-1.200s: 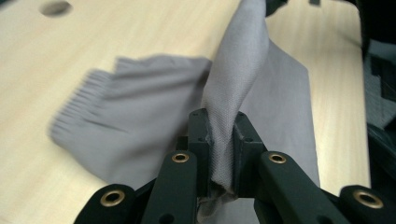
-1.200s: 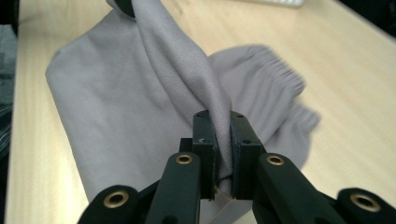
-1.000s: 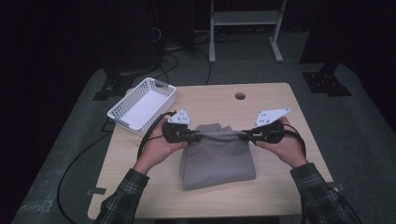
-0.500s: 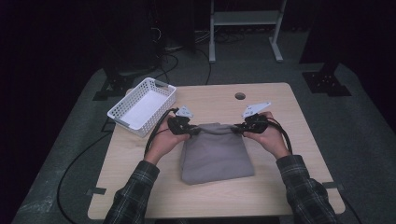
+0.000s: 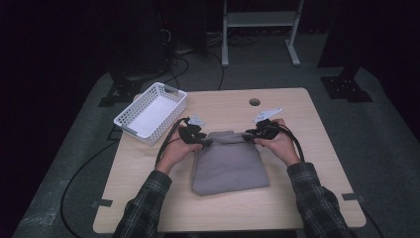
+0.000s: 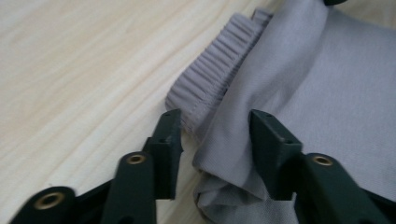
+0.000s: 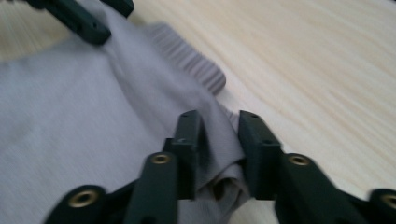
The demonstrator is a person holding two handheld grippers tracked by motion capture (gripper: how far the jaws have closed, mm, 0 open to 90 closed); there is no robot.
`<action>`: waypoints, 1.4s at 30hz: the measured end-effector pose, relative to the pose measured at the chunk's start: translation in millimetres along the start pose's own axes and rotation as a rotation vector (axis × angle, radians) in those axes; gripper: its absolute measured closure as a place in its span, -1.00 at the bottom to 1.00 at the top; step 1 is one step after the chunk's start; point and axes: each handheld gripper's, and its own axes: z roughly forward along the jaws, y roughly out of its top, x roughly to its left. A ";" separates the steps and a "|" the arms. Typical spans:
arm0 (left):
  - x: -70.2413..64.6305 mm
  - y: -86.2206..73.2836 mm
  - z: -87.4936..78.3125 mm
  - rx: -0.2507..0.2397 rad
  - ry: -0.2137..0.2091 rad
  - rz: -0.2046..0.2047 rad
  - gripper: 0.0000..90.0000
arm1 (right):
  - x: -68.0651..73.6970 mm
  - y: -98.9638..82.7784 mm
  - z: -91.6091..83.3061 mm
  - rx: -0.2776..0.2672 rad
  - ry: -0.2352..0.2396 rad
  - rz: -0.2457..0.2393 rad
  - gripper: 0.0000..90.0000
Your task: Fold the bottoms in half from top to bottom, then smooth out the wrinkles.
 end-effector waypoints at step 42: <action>-87.5 -48.9 -40.3 -0.031 -0.112 0.067 -0.24 | 69.0 16.2 47.7 -0.054 0.028 -0.041 -0.12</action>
